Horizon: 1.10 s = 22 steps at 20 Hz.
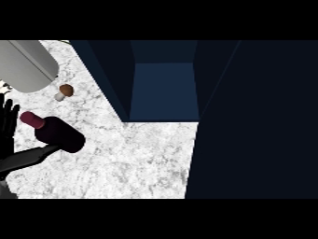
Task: Pick up the wine, place it into the cabinet and close the cabinet
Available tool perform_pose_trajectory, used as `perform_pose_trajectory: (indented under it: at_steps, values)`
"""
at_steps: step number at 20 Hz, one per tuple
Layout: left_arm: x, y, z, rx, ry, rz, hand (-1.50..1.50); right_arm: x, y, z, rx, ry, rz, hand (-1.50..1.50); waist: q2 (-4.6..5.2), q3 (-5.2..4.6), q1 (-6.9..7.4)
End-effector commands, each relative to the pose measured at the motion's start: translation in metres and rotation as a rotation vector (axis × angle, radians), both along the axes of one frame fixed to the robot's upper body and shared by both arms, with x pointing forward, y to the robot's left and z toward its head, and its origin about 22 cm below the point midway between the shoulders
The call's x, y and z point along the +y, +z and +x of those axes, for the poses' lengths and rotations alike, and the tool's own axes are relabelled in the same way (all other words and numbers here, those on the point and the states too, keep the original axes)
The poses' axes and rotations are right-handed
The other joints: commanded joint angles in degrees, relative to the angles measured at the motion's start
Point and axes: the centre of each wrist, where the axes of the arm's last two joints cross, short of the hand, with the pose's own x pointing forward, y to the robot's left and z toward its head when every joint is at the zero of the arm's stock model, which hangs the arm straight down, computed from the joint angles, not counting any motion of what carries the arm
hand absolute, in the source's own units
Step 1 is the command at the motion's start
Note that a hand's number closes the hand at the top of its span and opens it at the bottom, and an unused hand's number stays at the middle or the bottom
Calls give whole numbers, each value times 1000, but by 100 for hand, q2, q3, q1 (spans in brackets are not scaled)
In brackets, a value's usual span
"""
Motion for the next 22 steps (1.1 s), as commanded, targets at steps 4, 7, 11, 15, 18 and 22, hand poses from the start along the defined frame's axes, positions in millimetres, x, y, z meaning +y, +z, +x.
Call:
perform_pose_trajectory:
  at_steps: [4, 7, 11, 15, 18, 22]
  values:
    - [8, -47, -8, 39, 20, -10, -150, 9, 10, -20, -21, 69, 94, -150, 1, 0, 11]
    - [30, -48, -8, 51, 39, -18, -150, 3, 8, -36, -34, 91, 96, -150, -7, 2, -23]
    - [36, -64, -9, 52, 28, -7, -150, 6, 4, -18, -18, 84, 110, -150, 1, 1, 7]
    - [62, -75, -19, 79, 37, -6, -150, 3, 12, -21, -36, 78, 85, -150, 0, 1, 12]
    - [55, -103, -20, 85, 7, 5, -150, 2, 18, -25, -27, 91, 73, -150, 3, -3, -10]
    - [71, -99, -17, 74, -34, 9, -150, 11, 10, -26, -10, 70, 87, -150, 0, -1, 10]
